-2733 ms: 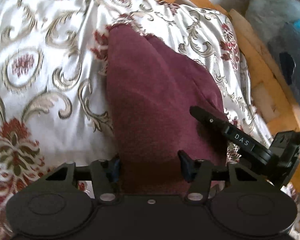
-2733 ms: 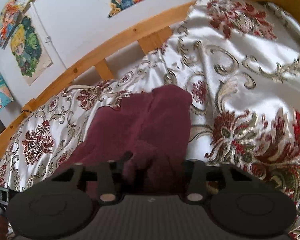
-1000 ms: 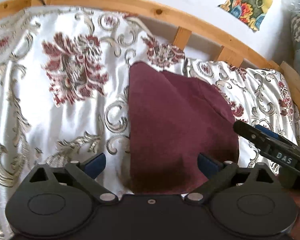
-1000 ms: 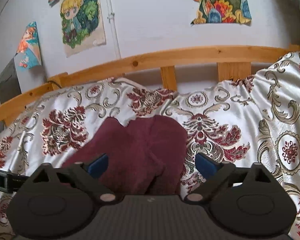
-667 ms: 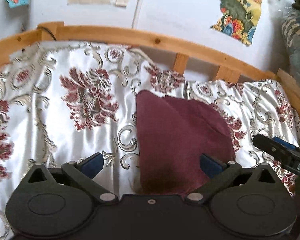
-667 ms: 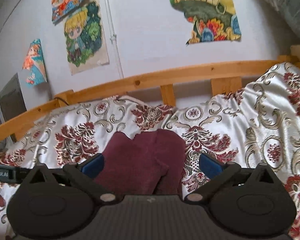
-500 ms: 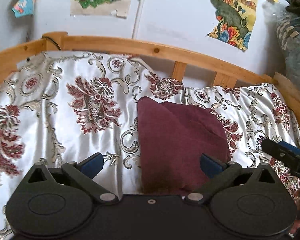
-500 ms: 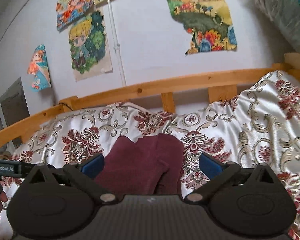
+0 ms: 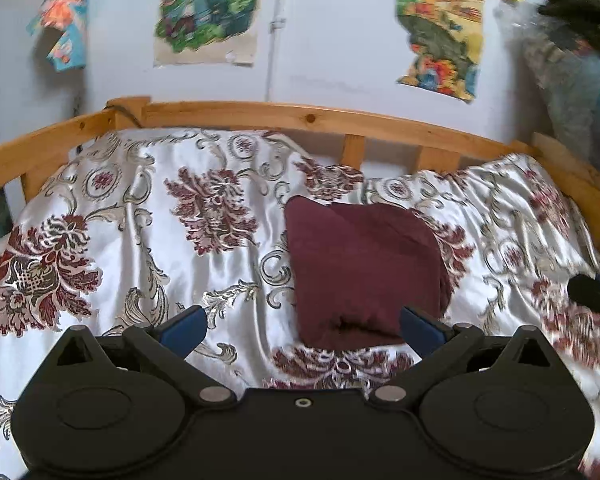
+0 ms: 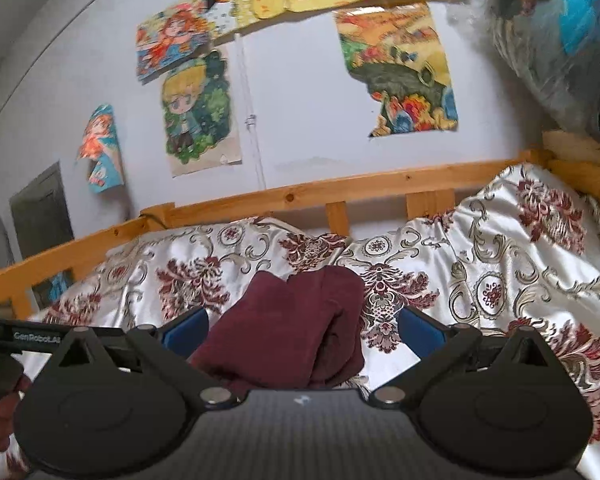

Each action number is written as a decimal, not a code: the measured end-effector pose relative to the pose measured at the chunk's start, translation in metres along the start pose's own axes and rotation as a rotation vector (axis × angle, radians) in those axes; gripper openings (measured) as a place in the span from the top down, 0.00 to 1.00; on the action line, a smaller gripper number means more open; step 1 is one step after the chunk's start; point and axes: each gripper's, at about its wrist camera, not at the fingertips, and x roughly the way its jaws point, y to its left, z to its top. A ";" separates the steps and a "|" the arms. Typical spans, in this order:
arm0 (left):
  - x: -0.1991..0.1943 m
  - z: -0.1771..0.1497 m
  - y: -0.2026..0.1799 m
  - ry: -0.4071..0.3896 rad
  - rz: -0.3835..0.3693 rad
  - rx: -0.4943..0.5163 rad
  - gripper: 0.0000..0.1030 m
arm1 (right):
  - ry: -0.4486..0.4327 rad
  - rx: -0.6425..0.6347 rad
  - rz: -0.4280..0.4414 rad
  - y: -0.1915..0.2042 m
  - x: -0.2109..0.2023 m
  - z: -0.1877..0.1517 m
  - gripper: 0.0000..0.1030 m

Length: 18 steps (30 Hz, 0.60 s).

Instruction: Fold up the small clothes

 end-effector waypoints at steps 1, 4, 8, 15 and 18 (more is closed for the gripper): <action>-0.002 -0.005 -0.001 -0.006 0.003 0.021 0.01 | -0.008 -0.020 -0.009 0.003 -0.006 -0.004 0.00; -0.005 -0.019 -0.001 -0.013 0.003 0.042 0.01 | -0.037 -0.029 -0.038 0.010 -0.018 -0.013 0.00; -0.004 -0.028 0.002 0.012 -0.007 0.020 0.01 | -0.063 -0.012 -0.062 0.012 -0.026 -0.027 0.00; -0.001 -0.038 -0.005 0.024 0.003 0.066 0.01 | 0.025 -0.003 -0.062 0.009 -0.009 -0.042 0.00; -0.001 -0.040 -0.006 0.026 0.005 0.074 0.01 | 0.036 0.002 -0.062 0.009 -0.006 -0.044 0.00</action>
